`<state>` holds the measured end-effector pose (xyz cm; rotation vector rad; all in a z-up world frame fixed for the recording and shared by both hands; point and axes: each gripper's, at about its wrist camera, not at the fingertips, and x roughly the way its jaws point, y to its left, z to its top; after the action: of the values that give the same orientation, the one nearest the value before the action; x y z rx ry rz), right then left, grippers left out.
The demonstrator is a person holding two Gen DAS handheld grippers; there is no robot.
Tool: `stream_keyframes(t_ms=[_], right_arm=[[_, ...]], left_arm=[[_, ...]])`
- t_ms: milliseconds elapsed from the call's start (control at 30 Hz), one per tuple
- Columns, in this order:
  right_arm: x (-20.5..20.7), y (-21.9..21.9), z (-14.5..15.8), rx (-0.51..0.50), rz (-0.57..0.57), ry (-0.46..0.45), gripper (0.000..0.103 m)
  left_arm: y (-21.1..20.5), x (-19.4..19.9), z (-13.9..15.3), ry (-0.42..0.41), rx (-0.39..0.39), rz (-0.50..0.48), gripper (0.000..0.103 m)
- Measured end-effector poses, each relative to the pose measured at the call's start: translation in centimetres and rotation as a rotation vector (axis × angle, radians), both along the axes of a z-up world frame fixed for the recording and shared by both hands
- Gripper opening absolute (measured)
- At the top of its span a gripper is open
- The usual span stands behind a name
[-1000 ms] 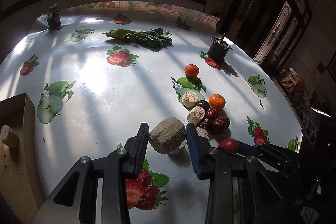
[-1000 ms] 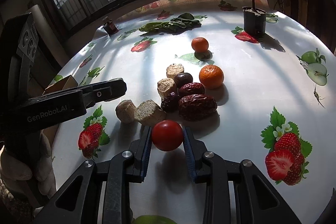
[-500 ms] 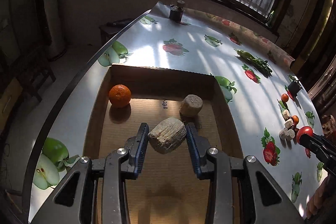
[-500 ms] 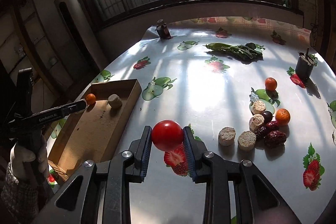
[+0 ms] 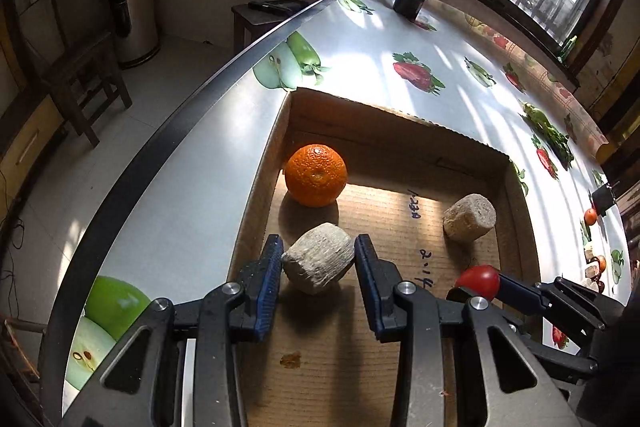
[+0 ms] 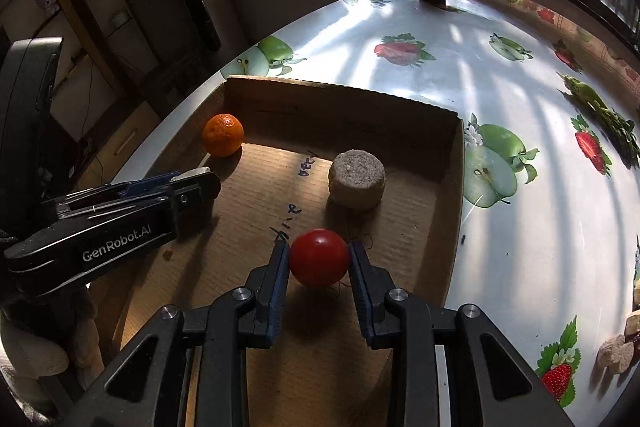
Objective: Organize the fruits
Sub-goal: 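Carry both held items into the cardboard tray and open both tools, then move both tools back to the pile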
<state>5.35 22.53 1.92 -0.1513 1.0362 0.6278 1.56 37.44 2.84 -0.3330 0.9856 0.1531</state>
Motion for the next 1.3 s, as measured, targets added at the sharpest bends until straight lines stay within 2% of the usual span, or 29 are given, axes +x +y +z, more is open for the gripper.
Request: stream_keyframes(t_ms=[67,133,200,233,333,400,467,500,633,733,867,1000,1100,1200,1300], right_arm=[[0.3,0.2,-0.2,0.001,0.005,0.018,0.033],[0.2,0.0,0.1,0.014,-0.005,0.0,0.04],[0.2,-0.5,0.6,0.028,-0.018,-0.029,0.068],[0.1,-0.8,1.0,0.04,-0.027,-0.042,0.071],[-0.4,-2.2,2.3,0.079,-0.05,-0.055,0.071],[-1.3,-4.1,3.3,0.104,-0.087,-0.073,0.071],[-2.6,-5.9,3.9,0.089,-0.126,-0.096,0.071],[-3.5,-6.7,4.0,0.074,-0.139,-0.104,0.071],[-7.0,-7.9,3.1,-0.027,-0.157,-0.141,0.071],[-9.6,-7.1,1.5,-0.133,-0.12,-0.175,0.071],[-12.3,-5.9,-0.1,-0.216,-0.065,-0.205,0.071],[-13.9,-5.4,0.1,-0.227,-0.041,-0.231,0.071],[-14.6,-5.2,-0.1,-0.223,-0.028,-0.212,0.07],[-15.4,-5.2,0.1,-0.184,-0.004,-0.192,0.07],[-15.8,-6.8,1.9,-0.098,-0.011,-0.224,0.07]], left_arm=[[0.2,0.0,-0.1,-0.01,-0.02,0.008,0.036],[0.6,-0.1,0.0,-0.029,-0.047,0.014,0.037],[0.7,-0.2,0.1,-0.047,-0.075,0.008,0.043],[0.7,-0.2,0.1,-0.05,-0.081,0.005,0.044],[0.6,-0.8,0.6,-0.046,-0.098,0.007,0.045],[0.7,-1.8,1.6,-0.078,-0.114,0.011,0.046],[0.8,-3.2,3.0,-0.122,-0.117,0.031,0.054],[0.9,-4.1,3.8,-0.152,-0.116,0.044,0.058],[0.5,-7.4,6.2,-0.237,-0.125,0.081,0.063],[-0.3,-9.8,7.5,-0.283,-0.121,0.099,0.068],[-1.7,-12.1,8.7,-0.316,-0.104,0.083,0.069],[-2.8,-13.2,9.8,-0.341,-0.095,0.067,0.069],[-3.6,-13.7,10.5,-0.358,-0.108,0.05,0.069],[-4.9,-14.1,11.1,-0.367,-0.1,0.026,0.069],[-6.3,-13.9,11.5,-0.356,-0.082,-0.008,0.07]])
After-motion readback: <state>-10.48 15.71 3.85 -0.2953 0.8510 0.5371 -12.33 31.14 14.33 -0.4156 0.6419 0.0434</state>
